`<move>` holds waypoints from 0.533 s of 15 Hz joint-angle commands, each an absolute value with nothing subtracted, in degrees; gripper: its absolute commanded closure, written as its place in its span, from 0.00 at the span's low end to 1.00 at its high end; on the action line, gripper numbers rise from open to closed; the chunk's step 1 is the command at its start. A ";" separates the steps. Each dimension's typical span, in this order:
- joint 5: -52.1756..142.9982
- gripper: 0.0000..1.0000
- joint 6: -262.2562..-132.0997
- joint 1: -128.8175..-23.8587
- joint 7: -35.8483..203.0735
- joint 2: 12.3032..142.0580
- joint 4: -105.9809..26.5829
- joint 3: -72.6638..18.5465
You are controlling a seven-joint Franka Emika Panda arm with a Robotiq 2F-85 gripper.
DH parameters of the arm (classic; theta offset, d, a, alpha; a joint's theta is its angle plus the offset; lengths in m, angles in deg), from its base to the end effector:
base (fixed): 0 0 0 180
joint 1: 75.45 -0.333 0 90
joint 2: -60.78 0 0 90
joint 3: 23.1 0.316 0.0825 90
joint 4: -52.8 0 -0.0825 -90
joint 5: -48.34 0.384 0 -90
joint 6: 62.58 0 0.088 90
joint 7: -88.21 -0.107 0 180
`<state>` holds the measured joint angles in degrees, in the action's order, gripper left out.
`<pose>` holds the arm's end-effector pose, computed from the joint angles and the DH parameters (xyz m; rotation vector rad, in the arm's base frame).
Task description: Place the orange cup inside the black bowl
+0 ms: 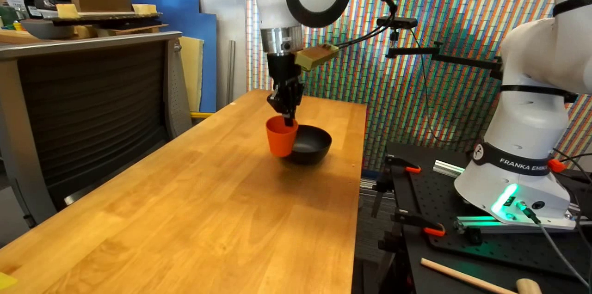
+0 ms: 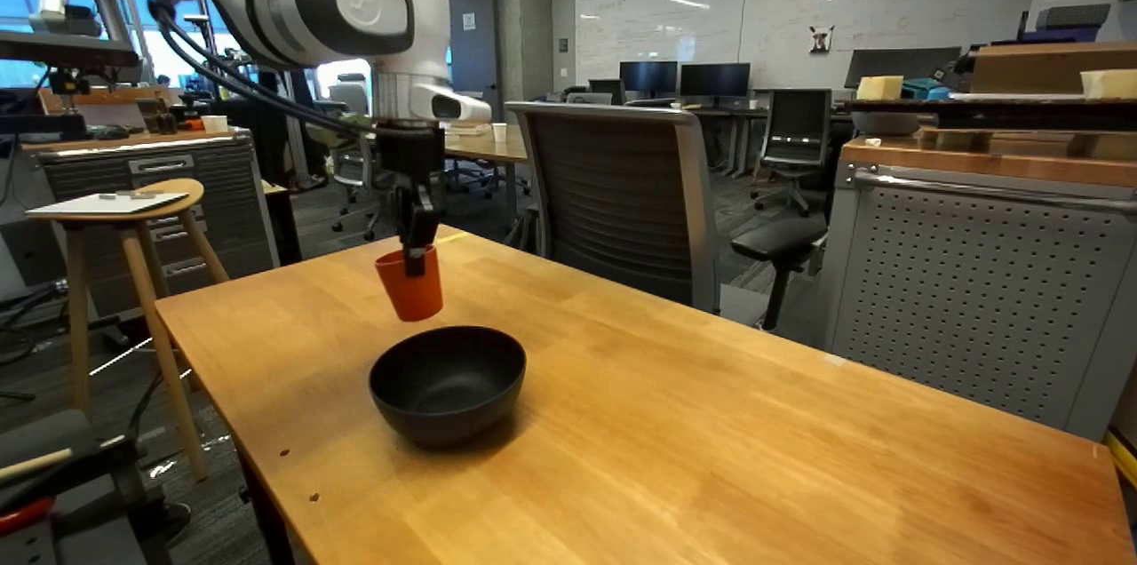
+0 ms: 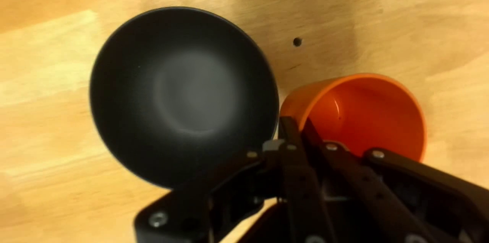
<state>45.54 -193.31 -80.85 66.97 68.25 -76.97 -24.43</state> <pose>0.5183 0.0357 0.2934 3.0483 -0.4073 -0.1578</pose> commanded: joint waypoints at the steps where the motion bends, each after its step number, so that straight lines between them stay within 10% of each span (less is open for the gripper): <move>1: 42.20 0.95 -192.78 -78.13 59.33 58.99 -82.13 -26.37; 8: 47.58 0.95 -195.26 -72.82 62.68 61.90 -84.09 -27.17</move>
<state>45.14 -193.11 -74.05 60.94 59.88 -83.62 -26.92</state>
